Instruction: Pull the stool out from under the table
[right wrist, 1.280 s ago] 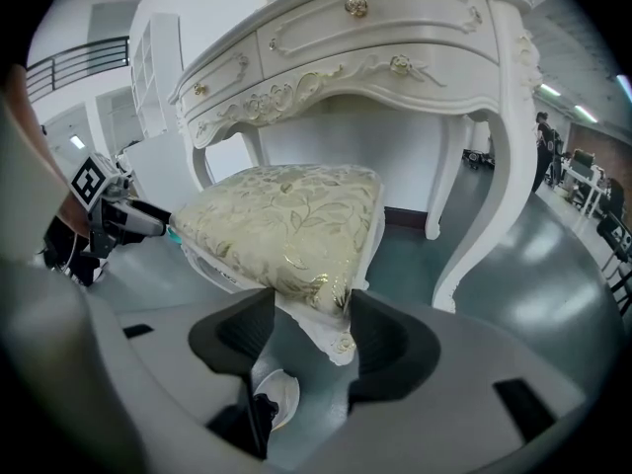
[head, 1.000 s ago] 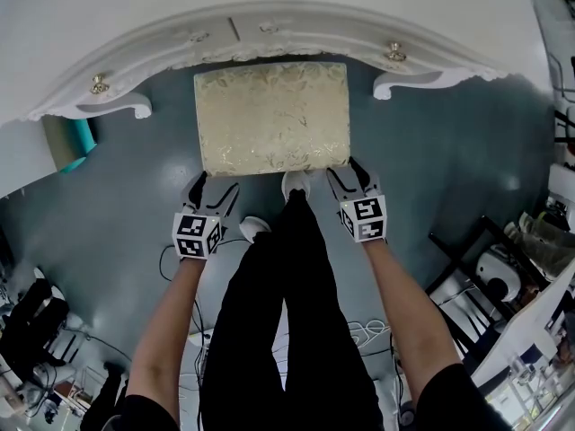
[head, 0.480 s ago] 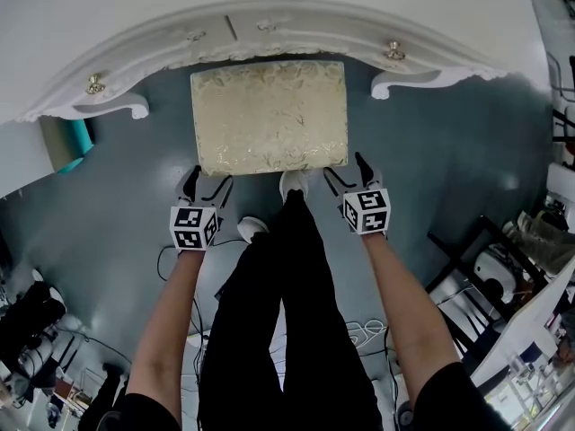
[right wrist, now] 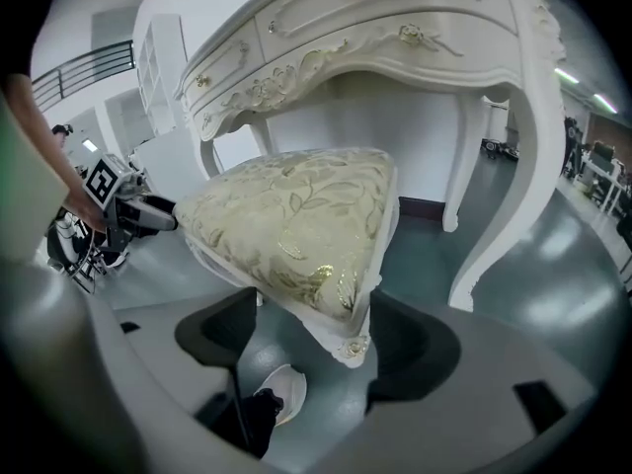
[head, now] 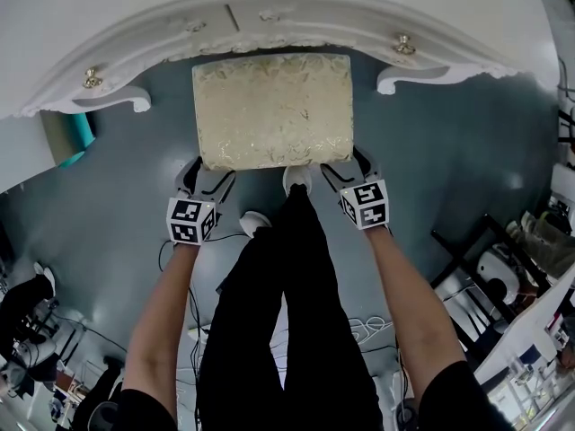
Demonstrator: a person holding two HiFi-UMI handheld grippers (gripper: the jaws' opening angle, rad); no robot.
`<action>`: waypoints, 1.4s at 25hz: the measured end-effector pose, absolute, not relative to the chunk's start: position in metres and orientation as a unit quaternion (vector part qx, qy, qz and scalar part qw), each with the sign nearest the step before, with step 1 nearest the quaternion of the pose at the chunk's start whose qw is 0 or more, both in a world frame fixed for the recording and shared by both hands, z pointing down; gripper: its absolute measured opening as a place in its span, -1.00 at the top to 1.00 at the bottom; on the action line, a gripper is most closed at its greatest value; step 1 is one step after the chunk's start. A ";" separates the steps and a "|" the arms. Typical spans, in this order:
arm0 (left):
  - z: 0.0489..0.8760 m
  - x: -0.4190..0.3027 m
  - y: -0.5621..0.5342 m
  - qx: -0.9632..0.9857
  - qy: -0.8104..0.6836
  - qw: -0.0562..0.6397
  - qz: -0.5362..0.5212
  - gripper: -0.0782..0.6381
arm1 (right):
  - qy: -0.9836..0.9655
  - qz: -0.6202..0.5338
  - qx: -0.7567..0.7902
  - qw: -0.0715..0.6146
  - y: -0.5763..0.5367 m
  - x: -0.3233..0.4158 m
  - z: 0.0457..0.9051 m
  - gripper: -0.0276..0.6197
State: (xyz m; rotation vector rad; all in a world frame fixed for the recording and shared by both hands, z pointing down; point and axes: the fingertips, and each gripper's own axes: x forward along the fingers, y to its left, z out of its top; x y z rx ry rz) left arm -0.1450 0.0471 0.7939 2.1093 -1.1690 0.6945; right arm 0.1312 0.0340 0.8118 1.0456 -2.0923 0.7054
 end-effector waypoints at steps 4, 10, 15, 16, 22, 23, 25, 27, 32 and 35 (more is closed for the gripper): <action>0.791 -0.142 0.050 0.800 -0.443 0.313 0.258 -0.25 | -0.802 0.277 0.406 0.340 0.036 0.132 0.813 -0.23; 0.792 -0.142 0.053 0.807 -0.429 0.300 0.272 -0.25 | -0.804 0.277 0.403 0.338 0.037 0.133 0.812 -0.22; 0.800 -0.145 0.044 0.797 -0.446 0.291 0.284 -0.29 | -0.808 0.274 0.402 0.332 0.036 0.130 0.811 -0.22; 0.800 -0.145 0.043 0.798 -0.448 0.289 0.280 -0.30 | -0.809 0.273 0.401 0.331 0.036 0.130 0.811 -0.22; 0.806 -0.148 0.042 0.814 -0.430 0.279 0.275 -0.34 | -0.815 0.267 0.397 0.326 0.035 0.131 0.810 -0.22; 0.808 -0.149 0.044 0.813 -0.428 0.288 0.269 -0.34 | -0.816 0.268 0.394 0.327 0.037 0.132 0.810 -0.21; 0.811 -0.147 0.046 0.814 -0.425 0.305 0.253 -0.34 | -0.818 0.268 0.391 0.327 0.038 0.132 0.810 -0.20; 0.811 -0.146 0.044 0.817 -0.420 0.306 0.248 -0.34 | -0.820 0.266 0.390 0.325 0.036 0.132 0.810 -0.20; 0.811 -0.145 0.044 0.809 -0.420 0.318 0.261 -0.33 | -0.821 0.268 0.392 0.315 0.036 0.133 0.809 -0.19; 0.810 -0.144 0.047 0.806 -0.423 0.320 0.262 -0.33 | -0.821 0.272 0.390 0.315 0.038 0.135 0.809 -0.17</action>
